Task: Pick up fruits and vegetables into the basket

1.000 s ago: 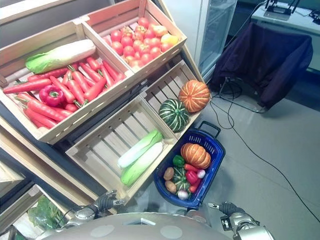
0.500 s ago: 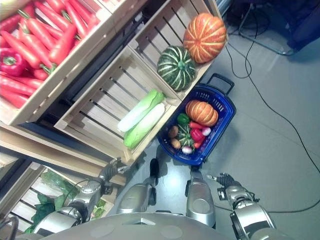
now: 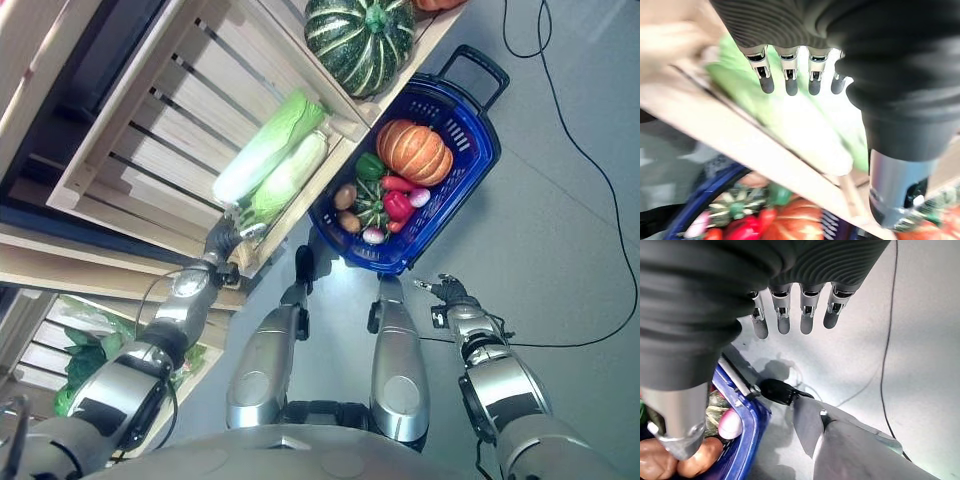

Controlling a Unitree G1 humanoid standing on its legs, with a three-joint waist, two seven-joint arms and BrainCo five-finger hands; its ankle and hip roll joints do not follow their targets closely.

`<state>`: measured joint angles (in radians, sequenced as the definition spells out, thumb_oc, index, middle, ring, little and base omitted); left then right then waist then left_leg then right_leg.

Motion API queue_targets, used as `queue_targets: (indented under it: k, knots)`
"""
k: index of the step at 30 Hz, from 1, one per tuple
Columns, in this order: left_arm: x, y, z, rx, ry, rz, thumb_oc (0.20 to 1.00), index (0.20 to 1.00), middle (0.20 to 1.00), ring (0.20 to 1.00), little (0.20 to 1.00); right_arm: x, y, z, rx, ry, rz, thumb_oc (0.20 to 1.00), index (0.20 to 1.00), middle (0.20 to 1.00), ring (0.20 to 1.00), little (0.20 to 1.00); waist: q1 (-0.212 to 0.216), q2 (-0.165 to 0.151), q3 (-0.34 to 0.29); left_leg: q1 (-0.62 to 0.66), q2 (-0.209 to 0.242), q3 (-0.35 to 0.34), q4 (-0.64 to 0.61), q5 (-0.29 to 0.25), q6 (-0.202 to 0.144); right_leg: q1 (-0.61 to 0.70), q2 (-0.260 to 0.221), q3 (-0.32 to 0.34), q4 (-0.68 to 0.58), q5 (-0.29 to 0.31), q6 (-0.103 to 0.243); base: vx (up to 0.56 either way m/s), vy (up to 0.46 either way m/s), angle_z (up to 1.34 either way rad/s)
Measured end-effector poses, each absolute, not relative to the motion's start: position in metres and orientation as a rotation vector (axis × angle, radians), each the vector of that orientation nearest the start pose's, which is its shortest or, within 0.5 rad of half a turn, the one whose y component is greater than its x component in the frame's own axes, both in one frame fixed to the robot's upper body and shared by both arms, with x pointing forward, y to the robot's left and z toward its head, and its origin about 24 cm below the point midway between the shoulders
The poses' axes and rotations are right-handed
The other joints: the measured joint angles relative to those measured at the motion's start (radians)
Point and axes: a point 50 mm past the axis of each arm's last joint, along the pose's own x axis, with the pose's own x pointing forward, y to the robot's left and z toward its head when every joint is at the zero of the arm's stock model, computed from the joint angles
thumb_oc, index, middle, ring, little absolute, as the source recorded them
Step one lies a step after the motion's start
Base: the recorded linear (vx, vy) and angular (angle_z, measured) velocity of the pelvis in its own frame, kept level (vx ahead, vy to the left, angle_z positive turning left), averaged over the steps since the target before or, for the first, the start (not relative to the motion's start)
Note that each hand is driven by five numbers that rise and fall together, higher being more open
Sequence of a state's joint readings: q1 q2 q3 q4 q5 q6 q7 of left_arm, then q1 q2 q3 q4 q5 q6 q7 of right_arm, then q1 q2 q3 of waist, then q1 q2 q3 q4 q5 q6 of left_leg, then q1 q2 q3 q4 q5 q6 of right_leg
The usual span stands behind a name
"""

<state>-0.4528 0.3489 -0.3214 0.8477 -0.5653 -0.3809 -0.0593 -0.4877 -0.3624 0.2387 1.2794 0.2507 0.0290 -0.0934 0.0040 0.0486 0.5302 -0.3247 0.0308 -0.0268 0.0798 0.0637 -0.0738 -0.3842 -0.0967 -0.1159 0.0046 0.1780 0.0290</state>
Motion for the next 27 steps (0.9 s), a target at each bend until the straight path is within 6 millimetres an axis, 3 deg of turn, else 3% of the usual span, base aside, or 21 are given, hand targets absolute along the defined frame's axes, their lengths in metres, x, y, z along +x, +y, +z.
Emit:
queue_targets:
  k: [5,10,19,23,27]
  knots:
    - [0.332,0.2,0.046,0.016,-0.082,0.059,1.0,1.0,1.0,1.0,1.0,0.265,-0.26,-0.071,-0.306,0.804,-0.226,1.0,1.0,1.0,1.0,1.0,0.004,-0.001,0.001,-0.078,-0.007,-0.007,0.071,-0.01,0.003,-0.089,-0.009,0.015,0.097,-0.031,0.001,0.0,-0.031,0.04]
    - [0.339,0.202,0.08,0.204,-0.254,0.205,1.0,1.0,1.0,1.0,1.0,0.265,-0.26,-0.072,-0.281,0.812,-0.236,1.0,1.0,1.0,1.0,1.0,-0.003,-0.006,0.003,-0.176,-0.019,-0.025,0.153,-0.016,0.005,-0.177,-0.012,0.042,0.174,-0.044,0.0,0.0,-0.037,0.09]
    - [0.355,0.207,0.129,0.581,-0.483,0.377,1.0,1.0,1.0,1.0,1.0,0.275,-0.253,-0.066,-0.309,0.789,-0.202,1.0,1.0,1.0,1.0,1.0,-0.017,-0.033,0.017,-0.235,-0.027,-0.021,0.194,-0.017,0.008,-0.222,-0.011,0.071,0.171,-0.041,0.011,0.0,-0.005,-0.03]
    - [0.365,0.201,0.144,0.725,-0.533,0.373,1.0,1.0,1.0,1.0,1.0,0.276,-0.251,-0.065,-0.307,0.788,-0.198,1.0,1.0,1.0,1.0,1.0,-0.033,-0.042,0.02,-0.243,-0.032,-0.02,0.197,-0.02,0.013,-0.225,-0.011,0.081,0.171,-0.039,0.014,-0.01,-0.001,0.06]
    - [0.373,0.203,0.142,0.832,-0.487,0.372,1.0,1.0,1.0,1.0,1.0,0.284,-0.247,-0.06,-0.314,0.768,-0.185,1.0,1.0,1.0,1.0,1.0,-0.04,-0.059,0.022,-0.248,-0.031,-0.007,0.198,-0.027,0.018,-0.245,-0.005,0.103,0.189,-0.036,0.018,0.0,0.01,-0.06]
